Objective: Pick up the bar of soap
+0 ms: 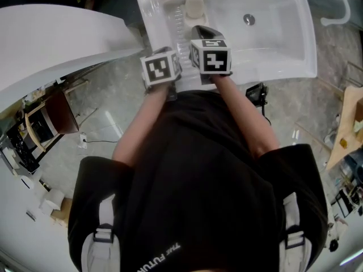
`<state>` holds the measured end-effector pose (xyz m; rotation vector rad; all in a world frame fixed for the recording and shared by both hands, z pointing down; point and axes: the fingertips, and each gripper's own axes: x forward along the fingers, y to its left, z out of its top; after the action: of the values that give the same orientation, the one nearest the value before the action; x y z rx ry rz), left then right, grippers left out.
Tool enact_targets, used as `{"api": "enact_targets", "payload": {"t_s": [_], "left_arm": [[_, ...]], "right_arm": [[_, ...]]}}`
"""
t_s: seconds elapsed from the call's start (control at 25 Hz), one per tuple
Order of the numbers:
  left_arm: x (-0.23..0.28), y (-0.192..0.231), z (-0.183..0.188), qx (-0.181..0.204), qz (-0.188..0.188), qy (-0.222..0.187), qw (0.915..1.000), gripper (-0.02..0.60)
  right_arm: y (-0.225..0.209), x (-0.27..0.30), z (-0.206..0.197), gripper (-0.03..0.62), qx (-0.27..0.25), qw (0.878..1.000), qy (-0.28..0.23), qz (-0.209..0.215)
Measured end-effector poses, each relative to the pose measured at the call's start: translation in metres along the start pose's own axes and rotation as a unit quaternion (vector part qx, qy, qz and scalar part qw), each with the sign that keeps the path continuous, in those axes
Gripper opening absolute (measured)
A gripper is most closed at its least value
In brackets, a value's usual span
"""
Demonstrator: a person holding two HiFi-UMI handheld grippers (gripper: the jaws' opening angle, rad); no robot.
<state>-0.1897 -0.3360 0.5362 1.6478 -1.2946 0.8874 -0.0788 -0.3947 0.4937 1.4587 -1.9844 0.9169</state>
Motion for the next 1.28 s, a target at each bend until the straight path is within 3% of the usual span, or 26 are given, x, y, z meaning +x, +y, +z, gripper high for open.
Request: {"api": "enact_targets", "payload": {"t_s": [0.36, 0.52, 0.68, 0.92, 1.28], "left_arm": [[0.005, 0.018, 0.004, 0.007, -0.017, 0.013, 0.9997, -0.003], [0.006, 0.024, 0.005, 0.011, -0.019, 0.014, 0.9997, -0.003], [0.008, 0.027, 0.005, 0.012, -0.024, 0.018, 0.9995, -0.003], [0.012, 0.027, 0.009, 0.016, -0.026, 0.018, 0.9994, -0.003], [0.02, 0.022, 0.008, 0.002, -0.048, 0.021, 0.9986, -0.003]], "right_arm": [[-0.002, 0.023, 0.025, 0.082, -0.003, 1.0, -0.005, -0.03], [-0.004, 0.031, 0.029, 0.165, -0.011, 0.999, -0.004, -0.046], [-0.005, 0.038, 0.033, 0.198, -0.023, 0.998, -0.004, -0.057], [-0.014, 0.052, 0.038, 0.298, -0.023, 0.997, -0.001, -0.073], [-0.027, 0.081, 0.039, 0.333, 0.003, 0.996, 0.015, -0.088]]}}
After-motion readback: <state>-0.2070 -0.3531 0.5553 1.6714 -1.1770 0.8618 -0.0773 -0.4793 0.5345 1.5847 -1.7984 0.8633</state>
